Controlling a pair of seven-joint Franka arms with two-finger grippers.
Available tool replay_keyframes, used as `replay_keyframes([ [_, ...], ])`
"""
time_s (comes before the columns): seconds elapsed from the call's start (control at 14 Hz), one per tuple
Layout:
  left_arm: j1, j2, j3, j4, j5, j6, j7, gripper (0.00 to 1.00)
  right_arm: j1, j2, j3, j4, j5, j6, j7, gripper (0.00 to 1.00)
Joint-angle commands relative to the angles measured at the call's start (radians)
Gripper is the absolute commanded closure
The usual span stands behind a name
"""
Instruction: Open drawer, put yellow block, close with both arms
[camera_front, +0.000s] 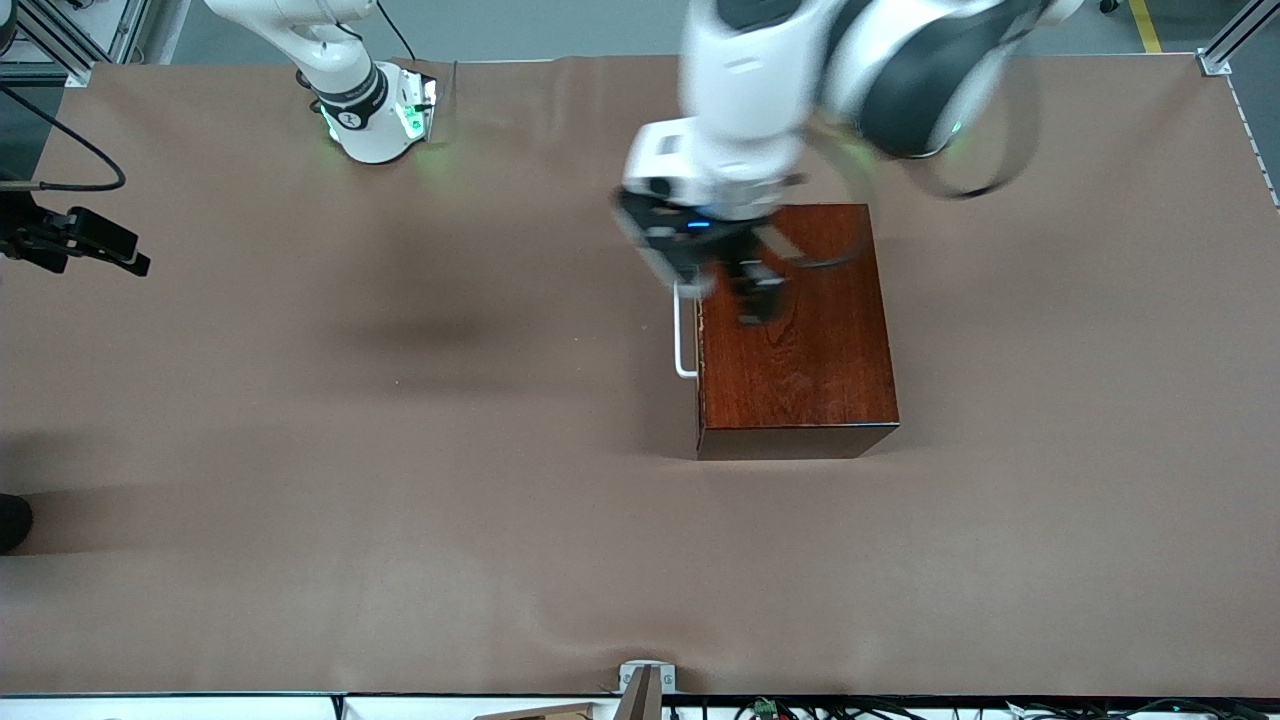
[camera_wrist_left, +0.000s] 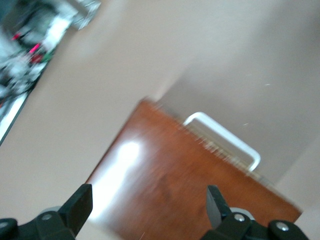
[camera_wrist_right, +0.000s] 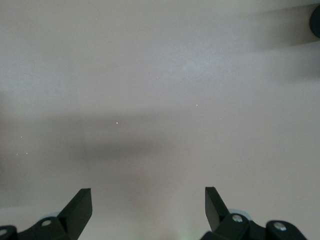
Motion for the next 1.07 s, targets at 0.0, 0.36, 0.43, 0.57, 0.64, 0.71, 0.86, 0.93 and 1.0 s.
replay_keyframes([
  [0.0,0.193,-0.085,-0.009,-0.04,-0.068,-0.057,0.005,0.0,-0.011,0.003,0.007,0.014,0.02,-0.01,-0.001,0.0],
  [0.36,0.415,-0.141,-0.009,-0.048,-0.071,-0.106,0.002,0.0,-0.011,0.003,0.007,0.014,0.019,-0.01,-0.001,0.0],
  [0.43,0.425,-0.142,0.011,-0.049,-0.073,-0.106,-0.001,0.0,-0.009,0.003,0.007,0.014,0.019,-0.01,-0.001,0.0],
  [0.57,0.337,-0.145,0.185,-0.048,-0.118,-0.106,-0.004,0.0,-0.009,0.003,0.007,0.014,0.019,-0.01,-0.001,0.0],
  [0.64,0.272,-0.159,0.317,-0.048,-0.175,-0.108,-0.004,0.0,-0.009,0.003,0.007,0.014,0.019,-0.01,-0.001,0.0],
  [0.71,0.223,-0.182,0.423,-0.058,-0.228,-0.114,-0.006,0.0,-0.011,0.003,0.007,0.014,0.019,-0.01,-0.001,0.0],
  [0.86,0.171,-0.19,0.509,-0.075,-0.25,-0.169,-0.016,0.0,-0.011,0.005,0.007,0.014,0.017,-0.01,-0.001,0.0],
  [0.93,0.166,-0.19,0.517,-0.08,-0.252,-0.169,-0.018,0.0,-0.011,0.005,0.007,0.014,0.017,-0.01,-0.001,0.0],
  [1.0,0.166,-0.19,0.516,-0.097,-0.254,-0.16,-0.021,0.0,-0.011,0.005,0.007,0.014,0.017,-0.01,-0.001,0.0],
])
